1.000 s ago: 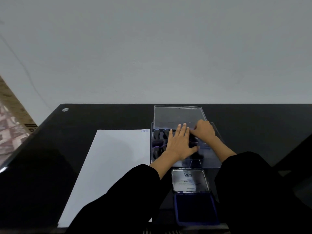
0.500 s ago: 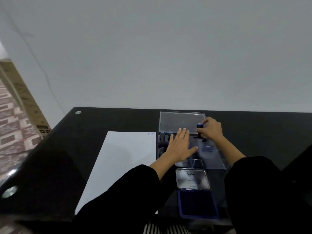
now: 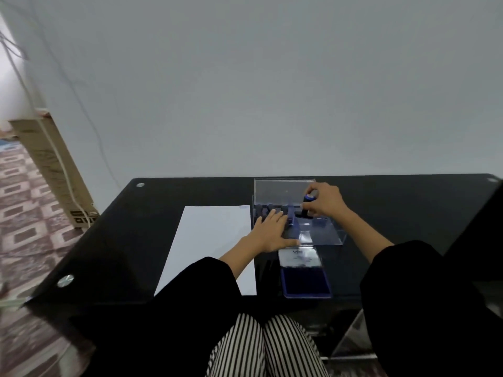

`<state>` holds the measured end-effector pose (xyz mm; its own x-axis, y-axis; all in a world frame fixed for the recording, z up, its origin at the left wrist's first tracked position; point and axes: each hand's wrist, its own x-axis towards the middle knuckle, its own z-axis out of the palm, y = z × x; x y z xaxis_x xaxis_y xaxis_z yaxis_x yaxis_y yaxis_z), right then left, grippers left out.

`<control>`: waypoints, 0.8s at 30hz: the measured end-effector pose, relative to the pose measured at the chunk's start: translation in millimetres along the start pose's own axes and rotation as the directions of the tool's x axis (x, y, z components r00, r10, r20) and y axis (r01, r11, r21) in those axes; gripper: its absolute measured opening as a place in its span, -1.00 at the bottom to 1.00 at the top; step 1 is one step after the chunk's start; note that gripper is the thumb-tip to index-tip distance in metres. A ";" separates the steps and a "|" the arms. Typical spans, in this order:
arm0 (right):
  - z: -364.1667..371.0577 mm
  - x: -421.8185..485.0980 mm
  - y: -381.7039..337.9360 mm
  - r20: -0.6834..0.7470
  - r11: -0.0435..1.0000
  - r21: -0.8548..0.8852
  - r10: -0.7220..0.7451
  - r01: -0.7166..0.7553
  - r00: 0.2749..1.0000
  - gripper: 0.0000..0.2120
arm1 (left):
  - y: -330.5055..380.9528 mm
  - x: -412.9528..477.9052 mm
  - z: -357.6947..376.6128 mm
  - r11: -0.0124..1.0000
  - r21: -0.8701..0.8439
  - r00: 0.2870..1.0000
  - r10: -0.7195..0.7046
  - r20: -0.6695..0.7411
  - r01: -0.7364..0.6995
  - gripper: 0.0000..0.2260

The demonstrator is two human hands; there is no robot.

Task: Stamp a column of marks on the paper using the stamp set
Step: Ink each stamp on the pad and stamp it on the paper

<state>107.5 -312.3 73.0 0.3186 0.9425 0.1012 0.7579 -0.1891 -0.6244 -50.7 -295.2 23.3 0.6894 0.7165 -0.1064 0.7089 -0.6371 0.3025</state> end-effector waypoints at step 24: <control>45.0 -118.5 32.0 0.132 0.976 -0.208 -0.044 0.071 0.990 -0.80 | 8.6 -63.7 90.8 0.999 0.030 0.998 -0.045 0.053 0.043 -0.03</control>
<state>68.4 -417.6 6.2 0.2075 0.9779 0.0254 0.8803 -0.1754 -0.4408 -75.1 -372.0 -53.3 0.6640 0.7281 -0.1702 0.7422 -0.6138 0.2692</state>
